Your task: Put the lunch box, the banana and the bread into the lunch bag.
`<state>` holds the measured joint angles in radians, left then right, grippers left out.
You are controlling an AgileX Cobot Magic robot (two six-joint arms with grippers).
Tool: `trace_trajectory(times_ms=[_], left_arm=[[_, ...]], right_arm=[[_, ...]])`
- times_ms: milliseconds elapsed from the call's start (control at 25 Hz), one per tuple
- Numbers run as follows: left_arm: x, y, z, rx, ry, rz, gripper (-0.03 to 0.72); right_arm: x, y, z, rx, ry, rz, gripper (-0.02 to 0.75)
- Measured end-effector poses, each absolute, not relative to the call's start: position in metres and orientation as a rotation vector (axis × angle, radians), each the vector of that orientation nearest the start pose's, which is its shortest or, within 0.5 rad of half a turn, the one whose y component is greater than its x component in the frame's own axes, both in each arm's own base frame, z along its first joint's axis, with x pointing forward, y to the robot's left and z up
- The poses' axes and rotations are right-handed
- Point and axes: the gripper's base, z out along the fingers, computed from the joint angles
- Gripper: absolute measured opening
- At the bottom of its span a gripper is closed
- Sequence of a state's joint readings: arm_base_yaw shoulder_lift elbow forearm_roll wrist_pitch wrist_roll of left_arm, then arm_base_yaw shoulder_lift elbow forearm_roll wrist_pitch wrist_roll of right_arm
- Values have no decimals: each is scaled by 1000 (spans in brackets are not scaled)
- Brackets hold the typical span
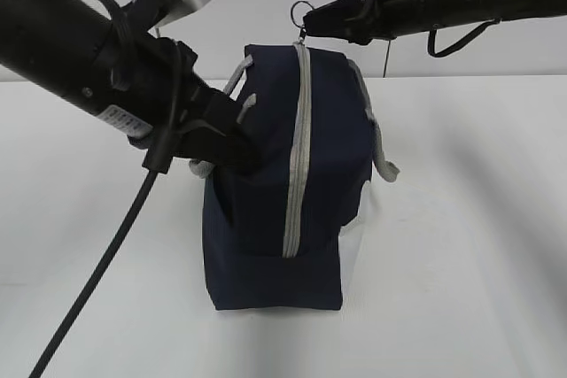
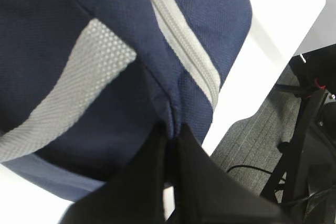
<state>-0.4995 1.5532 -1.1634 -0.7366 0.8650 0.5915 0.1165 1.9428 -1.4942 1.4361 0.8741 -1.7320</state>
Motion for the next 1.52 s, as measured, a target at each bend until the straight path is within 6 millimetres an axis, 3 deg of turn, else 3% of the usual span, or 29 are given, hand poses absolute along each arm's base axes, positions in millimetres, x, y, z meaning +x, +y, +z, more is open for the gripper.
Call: trace_trajectory(times_ms=[360,840,1000,1160,1400,1520], left_arm=[[256,-192,283,971,2461,-827,6],[248,-190,282,1063,2506,-852,5],[245,-188,287,1074,2490,-839,5],[241,-186,292,1087,2475,-833,5],[241,-186,293,1066,2492,-838,7],[243,-183,293,974,2539,-857,71]], right_arm=[[440,124,266,-1129,1654,809,0],[465,127,255,-1155,1624,800,0],[473,127,236,-1137,1662,800,0],[474,127,228,-1135,1689,809,0],[474,128,230,-1139,1681,833,0],[473,128,231,-1138,1681,843,0]])
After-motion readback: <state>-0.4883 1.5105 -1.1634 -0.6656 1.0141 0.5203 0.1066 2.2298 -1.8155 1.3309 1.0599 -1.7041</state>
